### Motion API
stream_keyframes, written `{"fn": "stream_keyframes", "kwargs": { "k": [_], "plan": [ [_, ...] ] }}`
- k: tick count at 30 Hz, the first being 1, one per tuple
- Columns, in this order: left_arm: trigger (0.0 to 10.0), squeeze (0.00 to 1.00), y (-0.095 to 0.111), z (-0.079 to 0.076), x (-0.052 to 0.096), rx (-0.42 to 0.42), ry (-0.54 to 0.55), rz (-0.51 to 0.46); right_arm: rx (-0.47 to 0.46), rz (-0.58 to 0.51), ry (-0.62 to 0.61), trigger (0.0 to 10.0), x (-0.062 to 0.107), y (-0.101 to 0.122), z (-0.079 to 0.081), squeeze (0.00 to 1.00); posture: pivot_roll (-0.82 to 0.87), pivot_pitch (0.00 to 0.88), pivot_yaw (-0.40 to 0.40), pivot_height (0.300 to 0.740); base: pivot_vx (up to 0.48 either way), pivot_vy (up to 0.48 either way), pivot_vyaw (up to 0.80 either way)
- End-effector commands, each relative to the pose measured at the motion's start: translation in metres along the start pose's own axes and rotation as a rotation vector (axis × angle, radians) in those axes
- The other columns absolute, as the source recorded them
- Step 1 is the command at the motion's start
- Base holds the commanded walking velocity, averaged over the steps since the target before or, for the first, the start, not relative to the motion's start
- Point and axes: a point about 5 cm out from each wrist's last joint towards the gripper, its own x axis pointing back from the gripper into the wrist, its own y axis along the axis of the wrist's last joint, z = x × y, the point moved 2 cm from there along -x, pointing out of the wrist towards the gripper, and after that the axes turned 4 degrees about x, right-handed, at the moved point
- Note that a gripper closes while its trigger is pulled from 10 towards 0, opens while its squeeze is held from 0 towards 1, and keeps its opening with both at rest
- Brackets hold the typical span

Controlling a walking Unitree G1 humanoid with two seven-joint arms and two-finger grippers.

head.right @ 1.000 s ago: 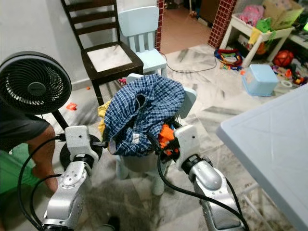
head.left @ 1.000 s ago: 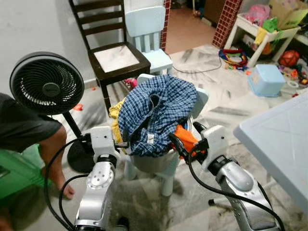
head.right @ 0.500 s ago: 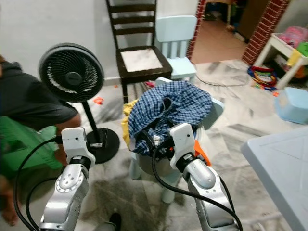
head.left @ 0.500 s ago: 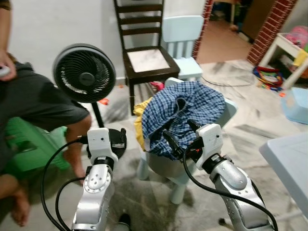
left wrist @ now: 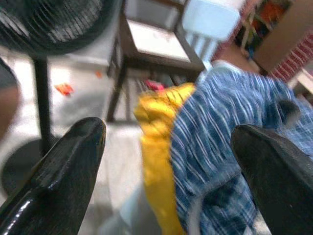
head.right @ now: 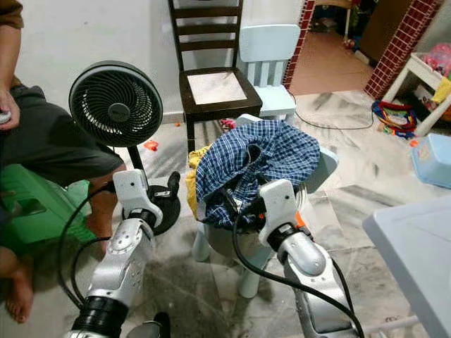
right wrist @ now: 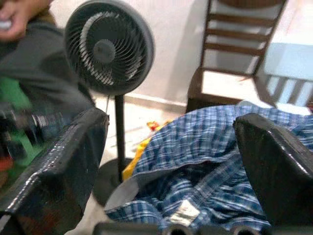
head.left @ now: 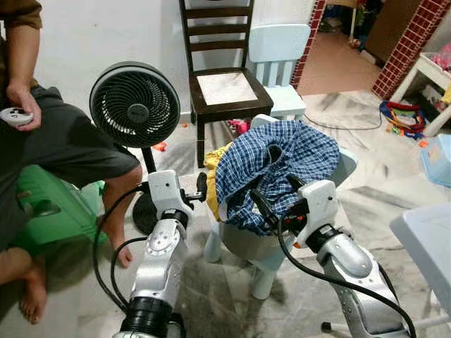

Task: Hang hanger

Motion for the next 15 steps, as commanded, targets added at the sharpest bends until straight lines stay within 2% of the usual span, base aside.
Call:
{"fn": "stream_keyframes", "kwargs": {
  "k": [1,9,15],
  "plan": [
    [10.0,0.00,-0.005,-0.010,-0.003,0.033,-0.033,0.019,0.007,0.013,-0.012,10.0,0.005,-0.001,-0.004,0.00,-0.09,0.135,-0.089,0.740,0.000,0.000,0.00],
    [10.0,0.00,-0.011,-0.022,-0.009,0.060,-0.065,0.041,0.038,0.014,-0.002,10.0,0.009,0.003,-0.003,0.00,-0.11,0.147,-0.089,0.740,0.000,0.000,0.00],
    [10.0,0.00,-0.001,-0.021,0.002,0.005,-0.102,-0.007,0.034,0.025,-0.009,10.0,0.011,0.001,-0.003,0.00,-0.10,0.151,-0.081,0.740,0.000,0.000,0.00]
  ]
}}
